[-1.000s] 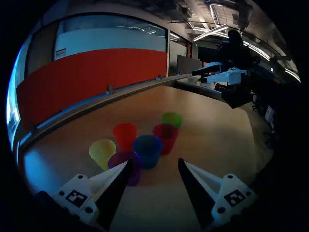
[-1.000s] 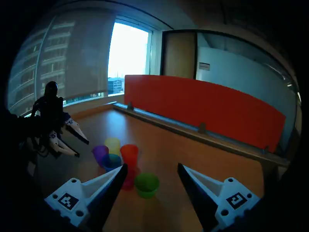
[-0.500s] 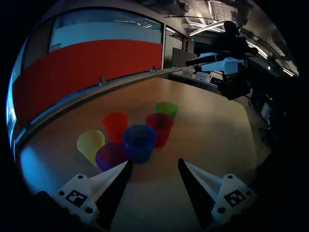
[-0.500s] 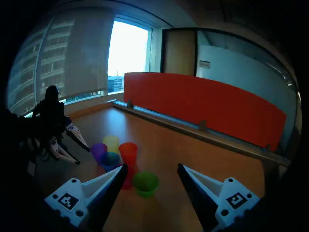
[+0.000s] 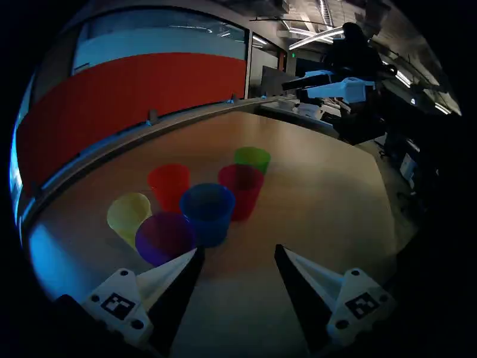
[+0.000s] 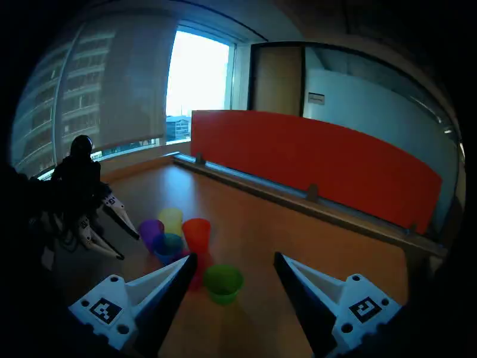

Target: Pour water

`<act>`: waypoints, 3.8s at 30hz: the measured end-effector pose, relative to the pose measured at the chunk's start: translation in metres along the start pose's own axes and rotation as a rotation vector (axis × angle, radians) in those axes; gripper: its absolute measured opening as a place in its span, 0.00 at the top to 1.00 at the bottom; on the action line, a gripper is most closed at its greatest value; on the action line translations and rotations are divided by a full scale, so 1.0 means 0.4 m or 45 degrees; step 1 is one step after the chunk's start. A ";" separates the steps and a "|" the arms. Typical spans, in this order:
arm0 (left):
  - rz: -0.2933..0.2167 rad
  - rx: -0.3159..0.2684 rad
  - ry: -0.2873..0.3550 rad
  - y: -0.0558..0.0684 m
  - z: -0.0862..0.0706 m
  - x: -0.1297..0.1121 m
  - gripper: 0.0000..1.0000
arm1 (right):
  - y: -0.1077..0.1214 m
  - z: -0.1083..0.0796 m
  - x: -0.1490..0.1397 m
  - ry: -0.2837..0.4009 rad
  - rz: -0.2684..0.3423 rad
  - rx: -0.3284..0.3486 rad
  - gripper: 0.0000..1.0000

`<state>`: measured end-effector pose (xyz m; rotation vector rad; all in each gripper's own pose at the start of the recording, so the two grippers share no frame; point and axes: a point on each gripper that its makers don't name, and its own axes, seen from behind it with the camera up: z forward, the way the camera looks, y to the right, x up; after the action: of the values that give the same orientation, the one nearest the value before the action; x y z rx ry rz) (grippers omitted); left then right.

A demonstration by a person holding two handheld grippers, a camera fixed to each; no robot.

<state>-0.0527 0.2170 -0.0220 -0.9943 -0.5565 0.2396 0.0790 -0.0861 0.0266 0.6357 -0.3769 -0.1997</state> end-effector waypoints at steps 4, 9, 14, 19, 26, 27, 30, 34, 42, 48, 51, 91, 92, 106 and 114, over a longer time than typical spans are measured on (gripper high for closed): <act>0.002 0.000 -0.011 -0.002 0.013 -0.006 0.13 | 0.002 0.002 0.000 -0.002 -0.003 -0.002 0.00; 0.004 0.006 -0.020 -0.009 0.028 -0.012 0.13 | 0.007 0.002 -0.002 -0.004 -0.001 -0.005 0.00; 0.003 0.015 -0.015 -0.019 0.037 -0.010 0.14 | 0.014 0.005 -0.008 -0.011 0.001 -0.009 0.00; 0.007 0.030 -0.013 -0.032 0.047 -0.004 0.14 | 0.019 0.007 -0.010 -0.014 0.004 -0.012 0.00; 0.024 0.048 -0.012 -0.050 0.064 0.002 0.14 | 0.024 0.007 -0.012 -0.018 0.008 -0.016 0.00; 0.026 0.049 -0.012 -0.052 0.066 0.003 0.14 | 0.025 0.007 -0.012 -0.018 0.008 -0.017 0.00; 0.028 0.052 -0.011 -0.059 0.073 0.006 0.14 | 0.028 0.007 -0.013 -0.021 0.009 -0.018 0.00; 0.031 0.057 -0.012 -0.068 0.081 0.010 0.14 | 0.031 0.005 -0.015 -0.023 0.009 -0.022 0.00; 0.048 0.072 -0.026 -0.084 0.099 0.014 0.14 | 0.037 0.002 -0.021 -0.027 0.014 -0.028 0.00; 0.066 0.070 -0.038 -0.093 0.109 0.023 0.14 | 0.040 0.000 -0.025 -0.030 0.017 -0.031 0.00; 0.078 0.068 -0.045 -0.097 0.115 0.027 0.14 | 0.042 -0.001 -0.029 -0.031 0.018 -0.032 0.00; 0.134 0.058 -0.083 -0.132 0.193 0.059 0.14 | 0.051 -0.002 -0.055 -0.047 0.030 -0.034 0.00; 0.130 0.059 -0.080 -0.132 0.194 0.058 0.14 | 0.051 -0.002 -0.056 -0.047 0.030 -0.034 0.00; 0.143 0.076 -0.059 -0.134 0.192 0.057 0.15 | 0.054 -0.004 -0.056 -0.047 0.033 -0.038 0.00; 0.145 0.087 -0.042 -0.135 0.190 0.056 0.15 | 0.053 -0.005 -0.052 -0.042 0.032 -0.037 0.00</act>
<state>-0.0785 0.2533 0.0632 -0.9580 -0.5190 0.3749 0.0622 -0.0621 0.0321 0.5995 -0.4128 -0.1916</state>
